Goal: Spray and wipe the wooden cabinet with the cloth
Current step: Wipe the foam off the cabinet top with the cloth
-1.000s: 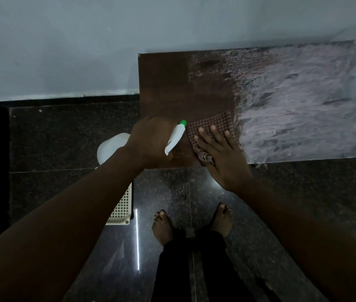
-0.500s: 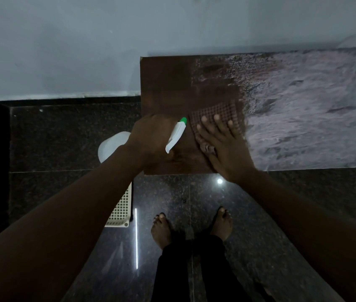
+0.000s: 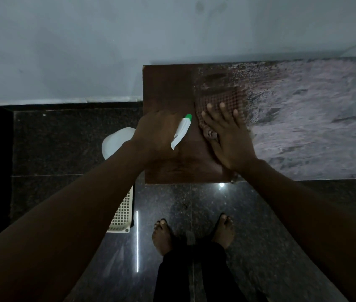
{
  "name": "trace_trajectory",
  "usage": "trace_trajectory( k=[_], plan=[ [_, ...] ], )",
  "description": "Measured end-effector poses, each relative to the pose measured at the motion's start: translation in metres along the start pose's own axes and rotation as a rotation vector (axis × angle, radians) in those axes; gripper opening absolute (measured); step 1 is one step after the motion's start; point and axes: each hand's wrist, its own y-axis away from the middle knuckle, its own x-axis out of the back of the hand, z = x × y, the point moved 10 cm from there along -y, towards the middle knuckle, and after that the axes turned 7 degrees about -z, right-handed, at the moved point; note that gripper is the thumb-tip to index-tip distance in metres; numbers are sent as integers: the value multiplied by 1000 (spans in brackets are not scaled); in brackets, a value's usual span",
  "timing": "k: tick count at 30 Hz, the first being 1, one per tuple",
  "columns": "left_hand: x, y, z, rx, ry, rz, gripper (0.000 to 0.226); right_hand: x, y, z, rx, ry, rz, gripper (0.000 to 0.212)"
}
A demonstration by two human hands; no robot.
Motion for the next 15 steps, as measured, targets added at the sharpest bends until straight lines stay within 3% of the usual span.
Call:
trace_trajectory(
  k=[3, 15],
  plan=[
    [2, -6, -7, 50, 28, -18, 55, -15, 27, -15, 94, 64, -35, 57],
    [14, -25, -4, 49, -24, -16, 52, -10, 13, -11, 112, 55, -38, 56]
  ],
)
